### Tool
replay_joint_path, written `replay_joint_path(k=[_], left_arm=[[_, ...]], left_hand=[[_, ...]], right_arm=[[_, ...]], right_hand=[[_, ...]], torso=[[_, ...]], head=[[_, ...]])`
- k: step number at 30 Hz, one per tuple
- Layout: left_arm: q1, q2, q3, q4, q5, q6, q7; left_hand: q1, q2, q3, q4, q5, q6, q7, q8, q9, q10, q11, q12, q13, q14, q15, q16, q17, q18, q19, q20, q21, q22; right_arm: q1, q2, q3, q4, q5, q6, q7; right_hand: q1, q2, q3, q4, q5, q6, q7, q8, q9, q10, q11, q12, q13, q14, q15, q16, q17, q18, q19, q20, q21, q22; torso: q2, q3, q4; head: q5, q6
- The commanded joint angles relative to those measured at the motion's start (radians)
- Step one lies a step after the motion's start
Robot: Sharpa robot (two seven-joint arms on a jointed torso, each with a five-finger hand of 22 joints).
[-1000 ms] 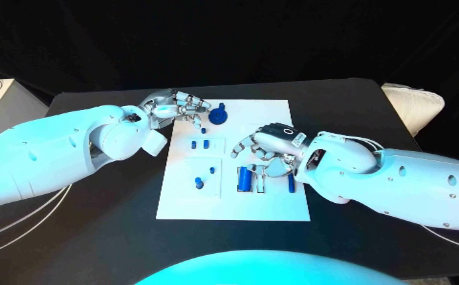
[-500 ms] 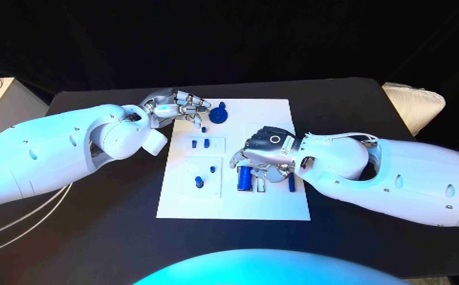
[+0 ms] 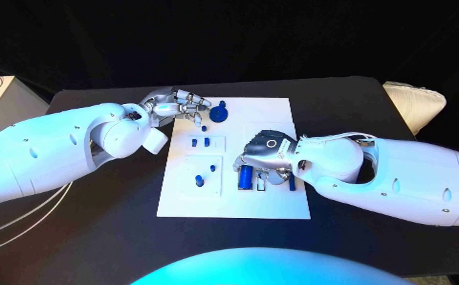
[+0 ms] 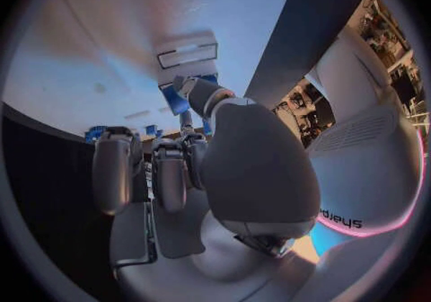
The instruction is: Assemble the parts on the task board
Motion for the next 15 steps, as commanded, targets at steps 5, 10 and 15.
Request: replay_joint_path(k=[5,10,15], left_arm=[[0.000,0.002,0.000,0.002,0.000,0.015,0.007],[0.000,0.003,0.000,0.002,0.000,0.015,0.007],[0.000,0.003,0.000,0.002,0.000,0.016,0.006]], left_hand=[[-0.001,0.009,0.007,-0.001,0.004,-0.004,-0.001,-0.005,-0.001,-0.003,0.000,0.000,-0.001,-0.001,0.004,-0.006,-0.001,0.013,0.002,0.001,-0.003,0.001],[-0.001,0.009,0.007,-0.001,0.004,-0.004,-0.001,-0.005,-0.001,-0.003,0.000,0.000,-0.001,-0.001,0.004,-0.006,-0.001,0.013,0.002,0.001,-0.003,0.001],[-0.001,0.009,0.007,-0.001,0.004,-0.004,-0.001,-0.005,-0.001,-0.003,0.000,0.000,-0.001,-0.001,0.004,-0.006,-0.001,0.013,0.002,0.001,-0.003,0.001]], right_arm=[[-0.001,0.011,-0.007,-0.011,-0.026,0.039,-0.002],[-0.002,0.017,-0.009,-0.015,-0.022,0.028,0.004],[-0.004,0.025,-0.011,-0.020,-0.019,0.014,0.009]], right_hand=[[-0.010,0.004,-0.007,0.001,-0.006,0.002,-0.005,0.006,0.004,0.005,-0.008,0.006,0.172,0.094,-0.007,0.001,0.243,0.010,0.043,-0.008,0.011,0.211],[-0.012,0.009,-0.007,0.000,-0.007,0.010,-0.004,0.013,0.006,0.010,-0.009,0.013,0.175,0.097,-0.007,0.004,0.248,0.007,0.046,-0.009,0.023,0.214],[-0.012,0.014,-0.003,-0.002,-0.007,0.019,-0.002,0.021,0.010,0.019,-0.009,0.025,0.182,0.099,-0.008,0.007,0.252,0.006,0.049,-0.010,0.033,0.216]], torso=[[0.000,-0.0002,0.0003],[0.000,-0.0003,0.0000],[0.000,-0.0001,0.0007]], head=[[-0.001,-0.001],[-0.002,-0.002],[-0.003,-0.003]])
